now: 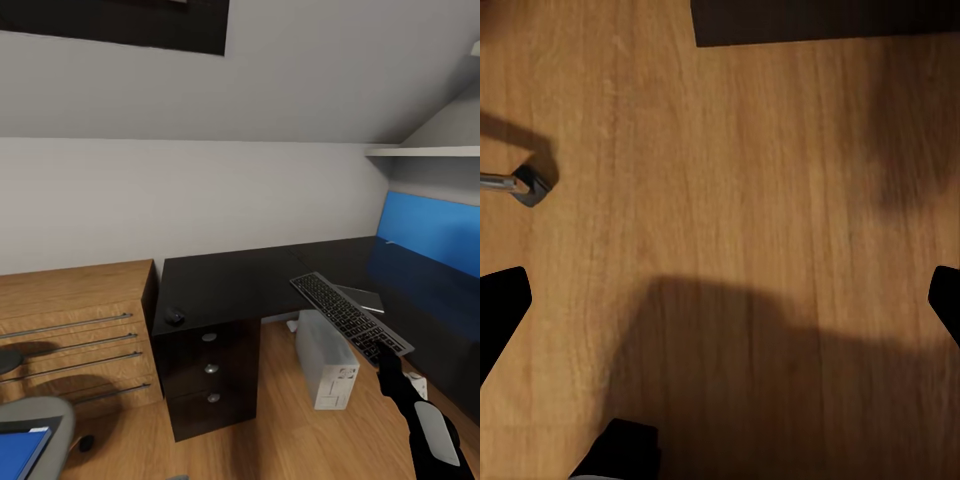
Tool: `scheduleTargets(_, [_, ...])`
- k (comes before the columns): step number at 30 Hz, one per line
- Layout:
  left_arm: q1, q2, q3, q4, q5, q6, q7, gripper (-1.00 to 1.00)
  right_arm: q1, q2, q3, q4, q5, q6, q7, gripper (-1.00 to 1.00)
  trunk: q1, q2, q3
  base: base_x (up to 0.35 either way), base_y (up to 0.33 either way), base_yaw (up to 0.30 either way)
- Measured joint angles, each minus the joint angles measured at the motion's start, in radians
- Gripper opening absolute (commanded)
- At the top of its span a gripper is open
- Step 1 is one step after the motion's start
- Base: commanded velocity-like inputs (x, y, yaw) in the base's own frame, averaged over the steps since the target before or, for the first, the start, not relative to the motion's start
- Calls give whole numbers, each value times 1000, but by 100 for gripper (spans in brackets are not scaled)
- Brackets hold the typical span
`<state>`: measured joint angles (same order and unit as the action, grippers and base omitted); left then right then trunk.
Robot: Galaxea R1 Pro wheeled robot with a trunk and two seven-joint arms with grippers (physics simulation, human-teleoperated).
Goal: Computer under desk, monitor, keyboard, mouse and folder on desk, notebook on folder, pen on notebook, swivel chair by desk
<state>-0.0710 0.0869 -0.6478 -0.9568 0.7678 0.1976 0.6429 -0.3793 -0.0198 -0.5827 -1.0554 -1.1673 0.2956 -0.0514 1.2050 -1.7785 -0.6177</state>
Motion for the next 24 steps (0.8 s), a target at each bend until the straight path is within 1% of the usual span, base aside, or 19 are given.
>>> scheduleTargets(15, [0, 1, 0, 3, 0, 0, 0, 100, 1, 0, 0, 0, 1, 0, 0, 100, 0, 0, 0, 15, 0, 0])
scheduleTargets(24, [0, -1, -3, 31, -3, 0, 0, 100, 0, 0, 0, -1, 1, 0, -1, 100, 0, 0, 0, 0, 0, 0])
